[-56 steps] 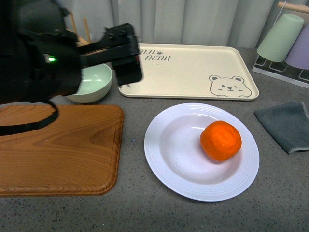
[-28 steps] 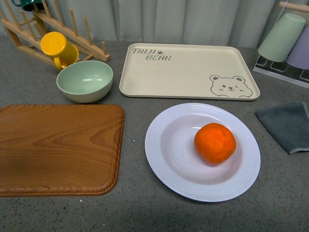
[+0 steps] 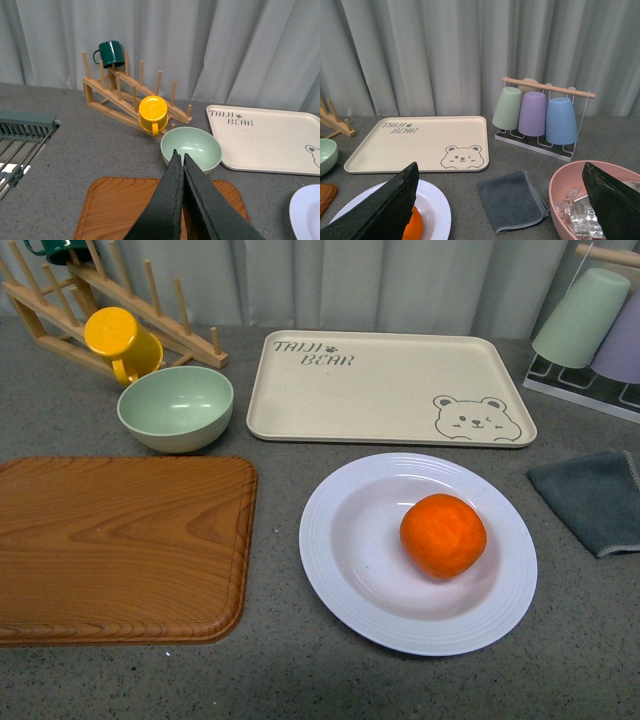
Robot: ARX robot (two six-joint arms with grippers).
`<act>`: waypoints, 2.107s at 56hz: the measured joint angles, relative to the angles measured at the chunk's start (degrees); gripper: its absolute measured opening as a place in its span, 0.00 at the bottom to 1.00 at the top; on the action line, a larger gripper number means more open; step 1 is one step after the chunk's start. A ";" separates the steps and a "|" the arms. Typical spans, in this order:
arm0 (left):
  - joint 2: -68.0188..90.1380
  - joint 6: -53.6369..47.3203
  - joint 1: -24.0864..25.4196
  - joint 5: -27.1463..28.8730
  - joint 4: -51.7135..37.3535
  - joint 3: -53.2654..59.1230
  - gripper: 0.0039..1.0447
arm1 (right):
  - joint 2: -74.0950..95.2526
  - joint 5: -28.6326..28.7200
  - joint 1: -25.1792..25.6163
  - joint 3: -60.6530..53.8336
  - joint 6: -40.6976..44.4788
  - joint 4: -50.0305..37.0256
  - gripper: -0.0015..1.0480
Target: Place orange and plate with both arms
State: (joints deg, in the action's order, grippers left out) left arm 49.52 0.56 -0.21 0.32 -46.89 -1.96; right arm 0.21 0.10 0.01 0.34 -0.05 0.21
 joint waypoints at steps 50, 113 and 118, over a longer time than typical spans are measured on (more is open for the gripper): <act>-32.41 -0.11 0.07 -0.31 29.57 0.81 0.04 | 0.00 0.02 0.00 0.00 0.02 0.00 0.91; -49.29 -0.11 0.07 -0.31 46.86 0.81 0.50 | 23.54 -6.54 -0.09 1.73 5.11 -14.32 0.91; -49.29 -0.11 0.07 -0.31 46.86 0.81 0.63 | 36.50 -3.19 2.10 4.15 2.54 -24.17 0.91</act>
State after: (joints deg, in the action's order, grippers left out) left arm 0.23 0.45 -0.14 0.01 -0.03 -1.15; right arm 36.71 -3.09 2.11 4.49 2.48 -23.97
